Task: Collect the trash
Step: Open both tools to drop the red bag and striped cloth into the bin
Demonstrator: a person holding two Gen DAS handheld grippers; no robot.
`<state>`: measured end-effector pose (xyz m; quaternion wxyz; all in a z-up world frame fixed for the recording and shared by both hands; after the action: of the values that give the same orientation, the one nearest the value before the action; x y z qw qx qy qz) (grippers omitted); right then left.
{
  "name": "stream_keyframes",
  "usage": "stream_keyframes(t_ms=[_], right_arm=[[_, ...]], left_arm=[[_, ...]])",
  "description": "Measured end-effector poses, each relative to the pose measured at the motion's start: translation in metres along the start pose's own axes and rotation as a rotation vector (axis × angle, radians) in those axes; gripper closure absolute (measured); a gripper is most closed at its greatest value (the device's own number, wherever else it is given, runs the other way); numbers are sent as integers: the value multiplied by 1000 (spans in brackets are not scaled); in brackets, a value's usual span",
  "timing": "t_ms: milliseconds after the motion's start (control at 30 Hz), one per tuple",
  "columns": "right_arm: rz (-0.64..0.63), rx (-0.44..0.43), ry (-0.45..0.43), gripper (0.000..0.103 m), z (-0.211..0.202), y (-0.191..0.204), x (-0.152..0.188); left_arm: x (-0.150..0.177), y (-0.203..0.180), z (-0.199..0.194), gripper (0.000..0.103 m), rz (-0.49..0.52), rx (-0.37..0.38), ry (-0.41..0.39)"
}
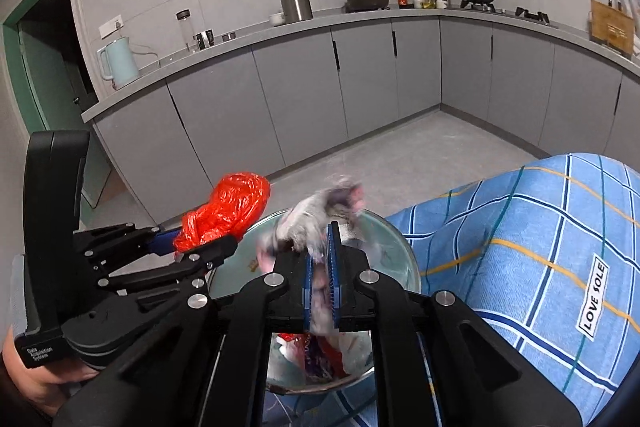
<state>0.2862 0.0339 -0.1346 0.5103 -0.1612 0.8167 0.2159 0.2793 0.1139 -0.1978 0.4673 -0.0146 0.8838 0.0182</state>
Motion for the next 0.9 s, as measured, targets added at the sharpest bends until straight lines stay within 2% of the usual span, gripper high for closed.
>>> stream_keyframes(t_ms=[67, 100, 167, 200, 433, 467, 533, 900], right_arm=[[3, 5, -9, 87, 1, -2, 0], [7, 3, -10, 84, 2, -2, 0], [18, 8, -16, 74, 0, -6, 1], [21, 10, -21, 71, -2, -8, 1], [65, 57, -62, 63, -34, -25, 1], [67, 58, -68, 63, -41, -25, 0], [61, 68, -87, 61, -53, -23, -1], [6, 84, -159, 58, -94, 0, -8]], left_arm=[[2, 2, 1, 67, -4, -6, 2], [2, 3, 1, 61, -7, -10, 2], [3, 5, 2, 39, -7, -25, 2], [2, 7, 1, 25, -8, -38, -3], [0, 15, -15, 23, -23, -59, -34], [-1, 14, -19, 22, -25, -63, -44], [-4, 13, -35, 13, -25, -62, -82], [-15, 14, -80, 11, -40, -52, -160]])
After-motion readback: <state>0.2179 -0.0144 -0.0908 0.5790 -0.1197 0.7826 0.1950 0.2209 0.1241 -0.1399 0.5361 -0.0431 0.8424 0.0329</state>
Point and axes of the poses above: each gripper's, at about its wrist camera, not at the fingertips, and z roughly the way its jaws point, y to its left, x to its underside, the point moved 10 cm from there along z, roughly the way its jaws point, and after that the axes turned 12 degrees about -y, right-handed, at the moved point
